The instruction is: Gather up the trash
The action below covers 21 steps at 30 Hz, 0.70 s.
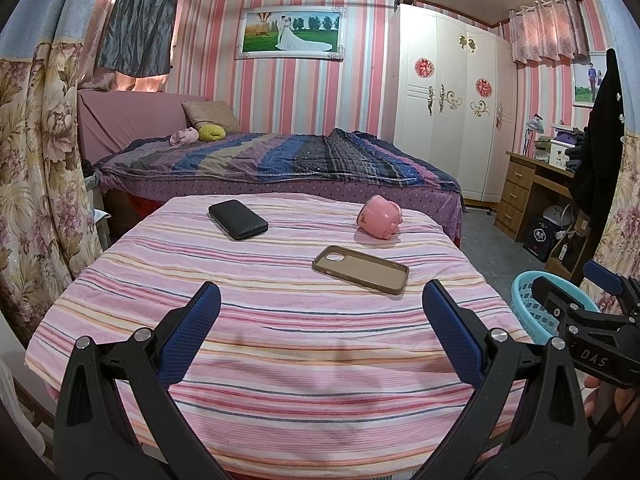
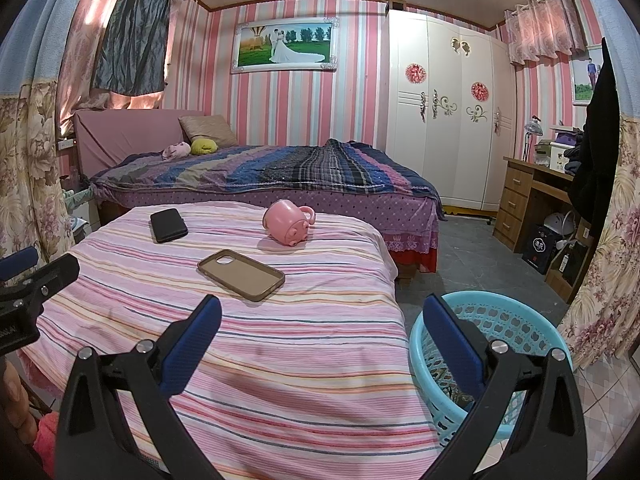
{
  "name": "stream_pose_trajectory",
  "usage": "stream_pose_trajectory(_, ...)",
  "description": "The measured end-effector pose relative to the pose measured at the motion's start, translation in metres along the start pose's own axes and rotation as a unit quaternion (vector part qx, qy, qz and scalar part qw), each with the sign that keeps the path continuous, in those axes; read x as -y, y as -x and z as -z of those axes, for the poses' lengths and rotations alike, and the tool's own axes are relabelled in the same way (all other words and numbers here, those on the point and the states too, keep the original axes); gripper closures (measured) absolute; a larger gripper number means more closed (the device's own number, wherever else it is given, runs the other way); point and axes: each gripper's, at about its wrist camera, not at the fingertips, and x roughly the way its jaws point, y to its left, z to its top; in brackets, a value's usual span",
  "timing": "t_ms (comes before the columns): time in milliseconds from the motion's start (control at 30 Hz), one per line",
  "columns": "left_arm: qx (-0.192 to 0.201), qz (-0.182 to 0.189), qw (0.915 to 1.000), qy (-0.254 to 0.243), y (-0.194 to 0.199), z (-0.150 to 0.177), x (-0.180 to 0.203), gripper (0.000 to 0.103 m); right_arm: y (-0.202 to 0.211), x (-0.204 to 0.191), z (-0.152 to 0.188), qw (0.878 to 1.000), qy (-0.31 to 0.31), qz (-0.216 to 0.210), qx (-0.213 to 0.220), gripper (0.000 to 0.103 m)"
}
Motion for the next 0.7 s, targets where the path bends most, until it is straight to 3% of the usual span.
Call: stream_pose_trajectory(700,0.001,-0.003,1.0000,0.002,0.0037,0.0027,-0.0037,0.005,0.0011,0.0005,0.0037,1.000,0.004,0.002,-0.002,0.005)
